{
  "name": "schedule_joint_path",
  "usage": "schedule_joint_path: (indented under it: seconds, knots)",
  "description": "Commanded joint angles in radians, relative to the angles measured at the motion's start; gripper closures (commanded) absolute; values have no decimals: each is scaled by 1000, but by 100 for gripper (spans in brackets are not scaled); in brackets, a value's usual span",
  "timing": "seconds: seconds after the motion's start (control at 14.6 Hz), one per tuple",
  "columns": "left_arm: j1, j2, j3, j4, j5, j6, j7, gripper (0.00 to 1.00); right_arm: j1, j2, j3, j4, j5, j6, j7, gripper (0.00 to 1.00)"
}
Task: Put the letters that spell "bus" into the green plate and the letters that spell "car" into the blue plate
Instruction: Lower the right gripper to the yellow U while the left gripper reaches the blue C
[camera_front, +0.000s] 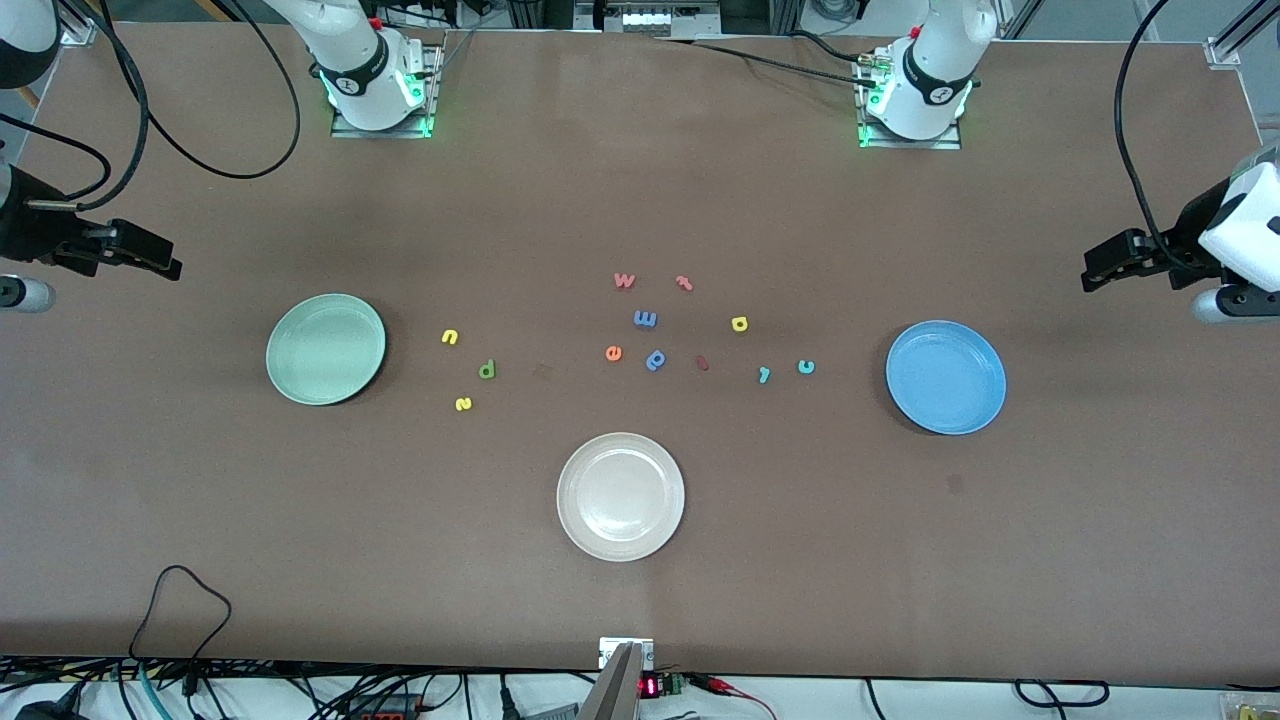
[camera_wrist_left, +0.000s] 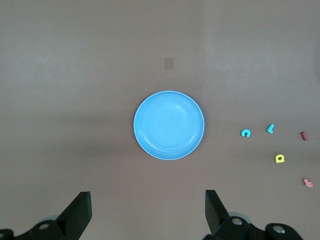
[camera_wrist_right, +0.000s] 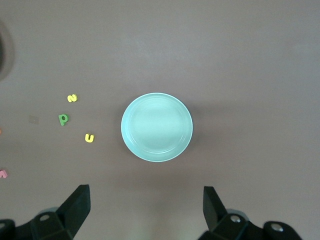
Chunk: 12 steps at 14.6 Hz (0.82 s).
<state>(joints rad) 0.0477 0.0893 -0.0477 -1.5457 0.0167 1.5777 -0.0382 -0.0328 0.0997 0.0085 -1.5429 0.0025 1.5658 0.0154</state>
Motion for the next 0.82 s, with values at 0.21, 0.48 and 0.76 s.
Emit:
schedule_joint_path:
  seconds: [0.21, 0.48, 0.76]
  knots:
    - [1, -25, 0, -22, -15, 5, 14, 0, -7, 0, 2, 3, 19, -9, -17, 0]
    - [3, -25, 0, -22, -15, 5, 24, 0, 19, 64, 15, -3, 24, -3, -18, 0]
    - [-9, -4, -1, -22, -12, 8, 17, 0, 65, 176, 24, 0, 24, 14, -19, 0]
